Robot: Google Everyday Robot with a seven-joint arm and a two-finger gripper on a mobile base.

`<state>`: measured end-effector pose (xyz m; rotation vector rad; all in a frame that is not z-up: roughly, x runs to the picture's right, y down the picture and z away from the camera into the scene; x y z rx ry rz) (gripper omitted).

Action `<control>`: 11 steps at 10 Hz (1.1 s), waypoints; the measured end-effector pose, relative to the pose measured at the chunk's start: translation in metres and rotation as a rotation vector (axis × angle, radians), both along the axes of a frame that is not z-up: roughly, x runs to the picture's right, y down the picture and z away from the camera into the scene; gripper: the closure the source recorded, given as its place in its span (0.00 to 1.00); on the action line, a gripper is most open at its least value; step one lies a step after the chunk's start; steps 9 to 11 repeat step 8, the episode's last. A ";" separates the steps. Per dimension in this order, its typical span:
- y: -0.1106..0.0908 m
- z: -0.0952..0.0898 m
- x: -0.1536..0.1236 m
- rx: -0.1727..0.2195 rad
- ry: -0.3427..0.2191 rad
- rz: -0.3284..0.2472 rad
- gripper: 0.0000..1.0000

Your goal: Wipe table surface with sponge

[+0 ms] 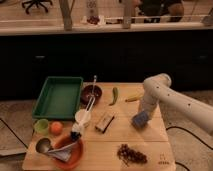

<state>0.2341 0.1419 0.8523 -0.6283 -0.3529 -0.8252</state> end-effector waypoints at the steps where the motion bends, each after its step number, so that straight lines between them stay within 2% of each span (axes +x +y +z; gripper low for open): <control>1: -0.006 0.009 -0.009 -0.001 -0.010 -0.008 0.99; 4: -0.011 0.023 -0.029 -0.008 -0.046 -0.038 0.99; 6: 0.000 0.017 -0.046 -0.025 -0.093 -0.084 0.99; 8: 0.020 0.001 -0.076 -0.041 -0.145 -0.131 0.99; 11: 0.020 0.001 -0.076 -0.041 -0.145 -0.131 0.99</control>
